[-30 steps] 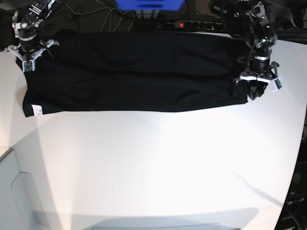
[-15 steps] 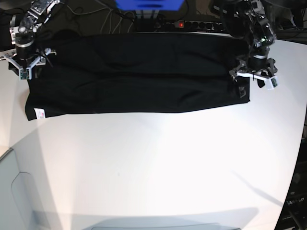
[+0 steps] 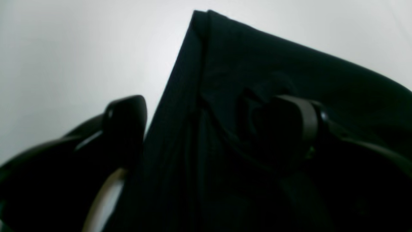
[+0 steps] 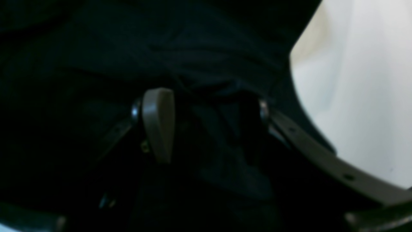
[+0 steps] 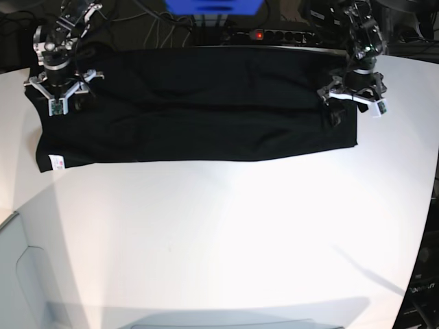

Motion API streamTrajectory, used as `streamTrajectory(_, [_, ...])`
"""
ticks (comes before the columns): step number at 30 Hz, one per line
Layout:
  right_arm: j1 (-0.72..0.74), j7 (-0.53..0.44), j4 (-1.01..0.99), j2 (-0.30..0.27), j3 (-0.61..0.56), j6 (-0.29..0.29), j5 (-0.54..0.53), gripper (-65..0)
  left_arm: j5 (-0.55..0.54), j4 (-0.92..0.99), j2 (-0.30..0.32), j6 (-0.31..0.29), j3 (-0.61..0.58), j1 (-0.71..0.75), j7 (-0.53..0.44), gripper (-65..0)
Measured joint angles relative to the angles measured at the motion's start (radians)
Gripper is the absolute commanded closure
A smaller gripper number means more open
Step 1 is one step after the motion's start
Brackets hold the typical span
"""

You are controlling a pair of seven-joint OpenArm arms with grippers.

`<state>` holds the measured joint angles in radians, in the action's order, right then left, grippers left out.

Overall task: Fold the T-shirt properly
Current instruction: 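Grasp the end of the folded strip with the left gripper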

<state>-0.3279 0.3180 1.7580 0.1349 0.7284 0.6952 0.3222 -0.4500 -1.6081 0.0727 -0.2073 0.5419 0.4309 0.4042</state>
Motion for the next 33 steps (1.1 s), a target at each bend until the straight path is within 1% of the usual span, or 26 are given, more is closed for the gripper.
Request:
streamTrajectory(5, [0.0,-0.001,-0.003,-0.002,0.0,0.0,0.0,-32.9,0.0,0.019,0.005,-0.002,-0.033,-0.011,-0.024,-57.0])
streamTrajectory(6, [0.002,0.0,-0.003,-0.002,0.0,0.0,0.0,-32.9,0.0,0.024,0.005,-0.004,-0.033,-0.01,-0.028,-55.8])
streamTrajectory(7, [0.008,0.0,-0.004,-0.001,0.0,0.0,0.001,-32.9,0.0,0.027,0.005,-0.006,-0.033,-0.01,-0.034,-53.2])
streamTrajectory(8, [0.013,0.001,-0.004,-0.002,0.0,0.0,0.004,-32.9,0.0,0.027,0.005,-0.006,-0.033,-0.01,-0.034,-49.5])
streamTrajectory(11, [0.02,0.0,-0.004,-0.002,-0.001,0.0,0.003,-32.9,-0.003,0.029,0.008,-0.006,-0.032,-0.007,-0.023,-33.9])
streamTrajectory(13, [0.019,0.0,-0.004,-0.002,0.0,0.0,0.003,-32.9,-0.004,0.031,0.008,-0.006,-0.027,-0.007,-0.019,-24.8])
streamTrajectory(19, [0.018,0.0,-0.004,-0.002,0.0,0.0,0.003,-32.9,-0.009,0.031,0.01,-0.008,-0.027,-0.009,-0.005,-8.6])
streamTrajectory(21, [0.017,-0.001,-0.004,-0.001,0.0,0.0,0.003,-32.9,-0.012,0.031,0.005,-0.027,0.011,-0.014,0.019,-1.7])
streamTrajectory(22, [0.017,0.0,-0.004,0.0,0.0,0.0,0.004,-32.9,-0.012,0.031,0.004,-0.023,0.035,-0.023,0.026,0.0])
streamTrajectory(24, [0.018,0.0,-0.005,0.001,-0.006,0.0,0.003,-32.9,0.004,0.033,0.004,-0.003,0.084,-0.054,0.041,-0.5])
streamTrajectory(27, [0.019,-0.021,-0.039,0.0,-0.029,-0.002,-0.01,-32.9,0.003,0.036,0.011,-0.003,0.133,-0.092,0.037,0.0])
streamTrajectory(33, [0.039,-0.075,-0.112,0.002,-0.032,-0.005,-0.047,-32.9,0.004,0.035,0.008,-0.003,0.158,-0.11,0.039,0.0])
